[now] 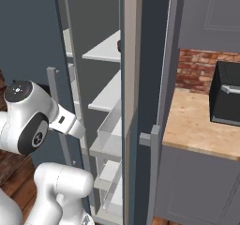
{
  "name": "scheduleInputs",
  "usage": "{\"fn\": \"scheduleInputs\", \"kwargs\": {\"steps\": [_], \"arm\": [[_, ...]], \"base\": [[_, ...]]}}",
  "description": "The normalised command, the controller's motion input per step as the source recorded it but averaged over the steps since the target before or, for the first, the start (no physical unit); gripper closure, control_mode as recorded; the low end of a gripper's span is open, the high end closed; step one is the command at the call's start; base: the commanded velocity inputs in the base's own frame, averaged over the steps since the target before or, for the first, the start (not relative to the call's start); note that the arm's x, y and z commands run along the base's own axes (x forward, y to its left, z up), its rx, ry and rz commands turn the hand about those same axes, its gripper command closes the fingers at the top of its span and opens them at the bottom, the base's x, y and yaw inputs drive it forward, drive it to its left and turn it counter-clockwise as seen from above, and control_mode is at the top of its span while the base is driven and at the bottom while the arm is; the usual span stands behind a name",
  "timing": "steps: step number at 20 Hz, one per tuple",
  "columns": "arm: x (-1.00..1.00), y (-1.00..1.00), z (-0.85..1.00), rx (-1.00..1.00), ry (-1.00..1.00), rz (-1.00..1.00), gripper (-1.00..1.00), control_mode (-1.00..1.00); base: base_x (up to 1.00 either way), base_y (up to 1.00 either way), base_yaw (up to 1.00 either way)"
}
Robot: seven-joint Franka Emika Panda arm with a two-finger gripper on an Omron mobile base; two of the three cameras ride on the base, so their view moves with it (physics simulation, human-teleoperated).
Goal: Retrieve the sausage and cheese from the fridge and place them on the cutting board on the counter.
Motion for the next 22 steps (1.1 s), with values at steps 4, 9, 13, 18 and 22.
{"fn": "scheduleInputs", "kwargs": {"steps": [4,9,13,18,22], "arm": [[0.00,0.00,0.00,0.00,0.00,0.00,-1.00,1.00],[0.00,0.00,0.00,0.00,0.00,0.00,-1.00,1.00],[0.00,0.00,0.00,0.00,0.00,0.00,-1.00,1.00],[0.00,0.00,0.00,0.00,0.00,0.00,-1.00,1.00],[0.00,0.00,0.00,0.00,0.00,0.00,-1.00,1.00]], "base": [[0.00,0.00,0.00],[0.00,0.00,0.00],[0.00,0.00,0.00],[0.00,0.00,0.00],[-0.01,0.00,0.00]]}}
